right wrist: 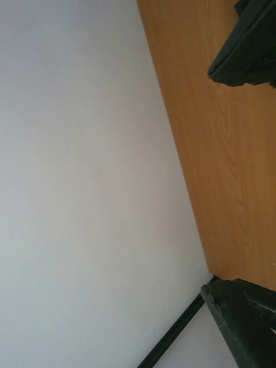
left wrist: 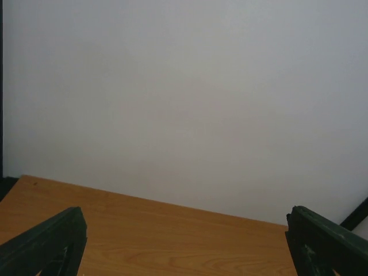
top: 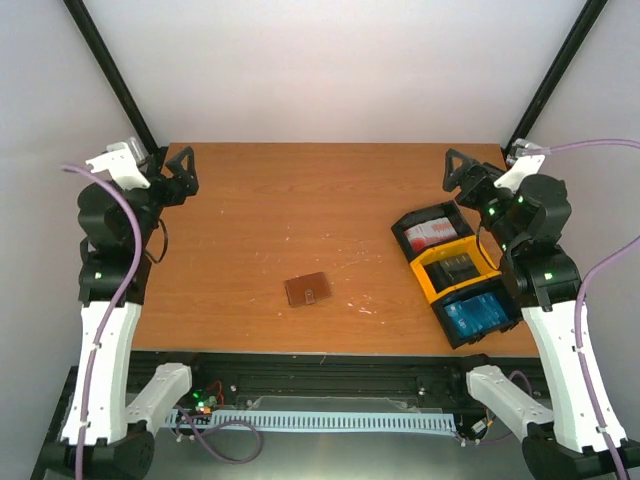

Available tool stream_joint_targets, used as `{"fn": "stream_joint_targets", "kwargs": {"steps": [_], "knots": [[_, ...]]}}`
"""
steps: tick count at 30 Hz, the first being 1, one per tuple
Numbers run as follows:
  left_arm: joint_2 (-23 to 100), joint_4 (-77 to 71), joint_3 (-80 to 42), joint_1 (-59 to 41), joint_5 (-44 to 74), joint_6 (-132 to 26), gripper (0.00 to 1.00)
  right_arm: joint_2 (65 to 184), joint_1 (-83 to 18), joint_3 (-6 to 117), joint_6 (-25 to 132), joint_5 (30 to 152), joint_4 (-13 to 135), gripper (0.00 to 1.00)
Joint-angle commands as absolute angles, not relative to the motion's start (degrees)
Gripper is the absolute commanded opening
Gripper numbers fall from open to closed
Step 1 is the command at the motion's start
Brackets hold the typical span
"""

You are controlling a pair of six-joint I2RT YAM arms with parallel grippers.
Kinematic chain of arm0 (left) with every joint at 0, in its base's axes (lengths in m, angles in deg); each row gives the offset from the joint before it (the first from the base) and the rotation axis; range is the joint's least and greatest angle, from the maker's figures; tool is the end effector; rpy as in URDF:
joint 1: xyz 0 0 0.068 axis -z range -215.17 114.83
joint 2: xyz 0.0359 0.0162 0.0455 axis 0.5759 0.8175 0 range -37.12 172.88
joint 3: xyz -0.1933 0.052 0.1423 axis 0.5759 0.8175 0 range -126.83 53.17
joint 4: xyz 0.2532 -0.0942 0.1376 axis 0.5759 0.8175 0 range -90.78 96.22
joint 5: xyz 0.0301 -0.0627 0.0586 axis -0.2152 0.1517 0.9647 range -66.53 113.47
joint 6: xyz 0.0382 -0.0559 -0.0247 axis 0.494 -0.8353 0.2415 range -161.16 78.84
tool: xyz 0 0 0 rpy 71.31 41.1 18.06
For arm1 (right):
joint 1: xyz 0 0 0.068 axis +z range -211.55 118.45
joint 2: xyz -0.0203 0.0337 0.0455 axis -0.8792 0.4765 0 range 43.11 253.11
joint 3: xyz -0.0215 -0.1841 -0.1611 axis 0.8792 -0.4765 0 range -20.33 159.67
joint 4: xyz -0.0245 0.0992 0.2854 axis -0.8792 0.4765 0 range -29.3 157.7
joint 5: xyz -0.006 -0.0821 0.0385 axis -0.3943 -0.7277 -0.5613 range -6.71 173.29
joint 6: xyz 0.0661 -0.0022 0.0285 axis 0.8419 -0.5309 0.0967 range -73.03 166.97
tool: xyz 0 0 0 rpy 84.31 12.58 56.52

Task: Put the credit cards into the card holder
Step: Open the card holder at the center of the board.

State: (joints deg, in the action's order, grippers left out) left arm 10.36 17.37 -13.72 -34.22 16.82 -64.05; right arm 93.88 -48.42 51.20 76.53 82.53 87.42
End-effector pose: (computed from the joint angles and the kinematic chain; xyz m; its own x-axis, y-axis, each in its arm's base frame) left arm 0.2465 -0.0109 0.4429 -0.0313 -0.3860 -0.9220 0.1303 0.9130 -0.3867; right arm 0.2463 0.0567 0.4409 -0.1935 0.4615 -0.8658 -0.1365 0.8612 0.4896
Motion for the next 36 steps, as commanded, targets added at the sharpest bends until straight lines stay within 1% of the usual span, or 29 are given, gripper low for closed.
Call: {"fn": "stream_joint_targets", "kwargs": {"steps": [1, 4, 7, 11, 14, 16, 19, 24, 27, 29, 33, 36], "knots": [[12.90, 10.15, -11.29, -39.02, 9.62, -65.45, 0.97, 95.28, -54.63, 50.89, 77.27, 94.35, 81.04, 0.93], [13.94, 8.03, -8.20, -41.38, 8.15, -67.00, 0.98, 96.78, -57.66, 50.71, 79.12, 99.59, 79.26, 0.94], [13.53, 5.68, -4.26, -42.93, 6.29, -68.15, 0.99, 99.20, -59.67, 50.79, 80.06, 105.94, 78.71, 0.91], [15.14, 2.82, -0.90, -44.12, -4.72, -67.40, 1.00, 102.33, -58.33, 49.56, 80.81, 109.58, 77.91, 0.88], [18.49, 5.21, -0.81, -42.94, -9.20, -68.27, 1.00, 104.59, -54.24, 47.61, 81.91, 108.10, 76.72, 0.88], [20.11, 6.11, -0.47, -40.16, -8.68, -68.17, 1.00, 106.95, -51.10, 46.35, 83.10, 106.69, 76.04, 0.88], [22.31, 7.05, 0.92, -36.83, -9.09, -70.27, 1.00, 111.65, -43.53, 45.37, 83.74, 104.42, 75.88, 0.88], [24.65, 10.65, 5.69, -32.33, -8.86, -73.72, 1.00, 120.86, -32.89, 45.90, 81.49, 100.76, 78.76, 0.87], [25.84, 12.88, 9.09, -29.15, -7.97, -75.40, 1.00, 127.02, -27.55, 47.15, 78.57, 99.06, 82.00, 0.81], [27.23, 13.96, 11.02, -27.09, -8.09, -76.07, 0.99, 132.03, -24.69, 49.68, 75.91, 99.09, 88.06, 0.76], [31.86, 13.49, 13.28, -23.55, -10.03, -75.84, 0.92, 139.82, -20.56, 52.88, 73.15, 98.13, 97.51, 0.67], [37.01, 12.96, 12.21, -21.56, -11.19, -73.94, 0.88, 140.16, -19.11, 49.44, 73.05, 99.88, 99.14, 0.60]]}}
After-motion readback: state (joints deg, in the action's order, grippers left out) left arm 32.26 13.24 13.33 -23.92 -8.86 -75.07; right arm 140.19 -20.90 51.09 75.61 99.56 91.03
